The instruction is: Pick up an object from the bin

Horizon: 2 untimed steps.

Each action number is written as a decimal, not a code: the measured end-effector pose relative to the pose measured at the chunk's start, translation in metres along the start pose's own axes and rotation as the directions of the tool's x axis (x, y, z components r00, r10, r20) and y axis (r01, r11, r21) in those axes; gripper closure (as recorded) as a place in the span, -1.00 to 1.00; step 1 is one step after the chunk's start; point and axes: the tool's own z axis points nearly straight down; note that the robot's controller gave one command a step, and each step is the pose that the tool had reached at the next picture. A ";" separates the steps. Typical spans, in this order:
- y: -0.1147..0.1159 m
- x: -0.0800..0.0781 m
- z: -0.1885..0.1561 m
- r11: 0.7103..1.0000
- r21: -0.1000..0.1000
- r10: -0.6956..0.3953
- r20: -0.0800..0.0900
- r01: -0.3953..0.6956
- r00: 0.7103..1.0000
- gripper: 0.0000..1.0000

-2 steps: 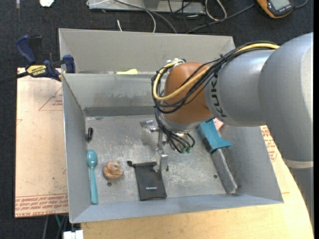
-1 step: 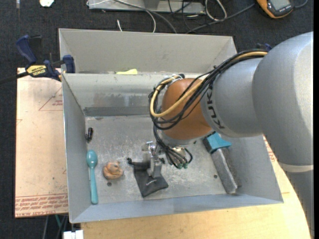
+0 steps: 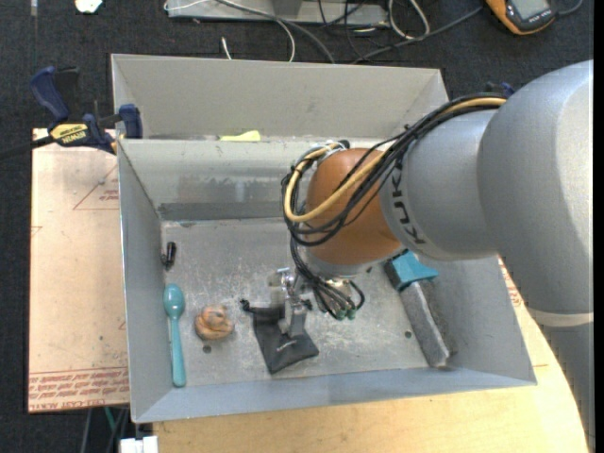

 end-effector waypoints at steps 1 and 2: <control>0.001 0.003 -0.058 1.000 0.000 -0.007 -0.003 0.007 1.000 1.00; -0.003 0.016 -0.116 1.000 0.000 -0.003 -0.001 0.003 1.000 1.00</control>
Offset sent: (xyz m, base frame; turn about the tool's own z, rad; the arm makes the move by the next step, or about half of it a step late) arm -0.0160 -0.0068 0.1129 -0.0037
